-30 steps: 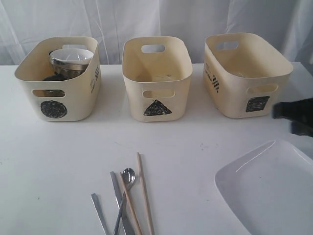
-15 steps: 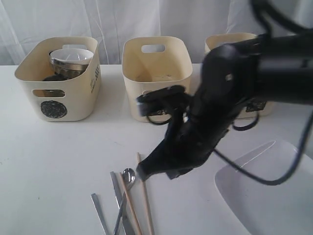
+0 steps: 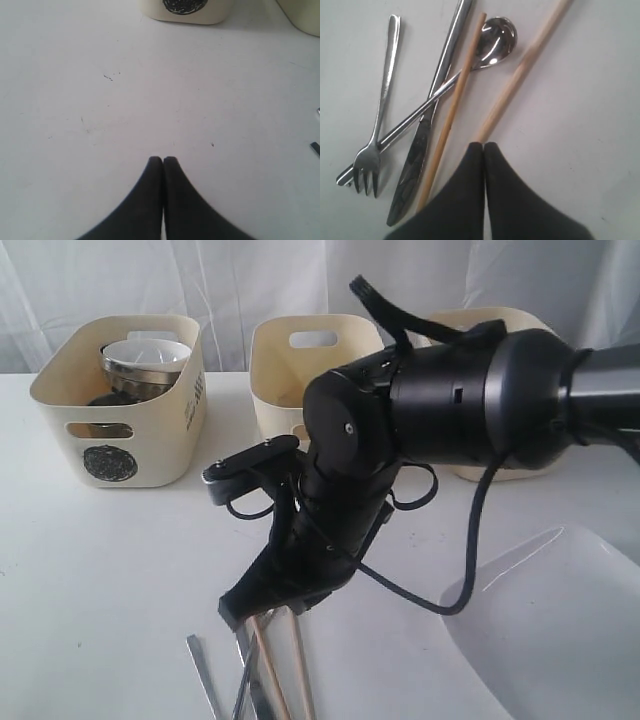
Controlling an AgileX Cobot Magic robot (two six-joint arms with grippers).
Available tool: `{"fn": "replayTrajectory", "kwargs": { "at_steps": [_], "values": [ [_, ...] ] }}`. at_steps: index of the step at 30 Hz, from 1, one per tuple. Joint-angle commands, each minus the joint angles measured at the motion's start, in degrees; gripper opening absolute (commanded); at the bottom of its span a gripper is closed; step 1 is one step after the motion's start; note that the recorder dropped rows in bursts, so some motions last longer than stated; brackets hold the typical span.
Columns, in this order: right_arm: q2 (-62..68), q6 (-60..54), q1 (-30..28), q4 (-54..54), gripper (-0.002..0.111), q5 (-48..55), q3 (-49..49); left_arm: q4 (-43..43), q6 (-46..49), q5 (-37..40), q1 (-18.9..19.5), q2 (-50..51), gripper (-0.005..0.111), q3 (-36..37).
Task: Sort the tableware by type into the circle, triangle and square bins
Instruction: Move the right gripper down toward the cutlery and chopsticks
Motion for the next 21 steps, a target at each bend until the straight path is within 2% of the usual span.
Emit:
{"fn": "replayTrajectory", "kwargs": {
  "at_steps": [1,5,8,21],
  "values": [
    [2.27,-1.08,0.17,3.31,0.005,-1.04,-0.51,-0.58,-0.27,2.49,0.03,-0.29,0.0,0.43],
    [4.2,-6.78,0.17,11.83,0.019,-0.46,-0.51,-0.58,-0.27,2.49,0.03,-0.29,0.0,0.43],
    [6.08,-8.02,0.17,14.59,0.024,-0.61,-0.51,-0.58,-0.27,2.49,0.03,-0.29,0.0,0.43],
    [12.11,-7.38,0.17,14.85,0.025,-6.24,-0.51,-0.58,-0.27,2.49,0.03,-0.29,0.0,0.43]
  ]
}}
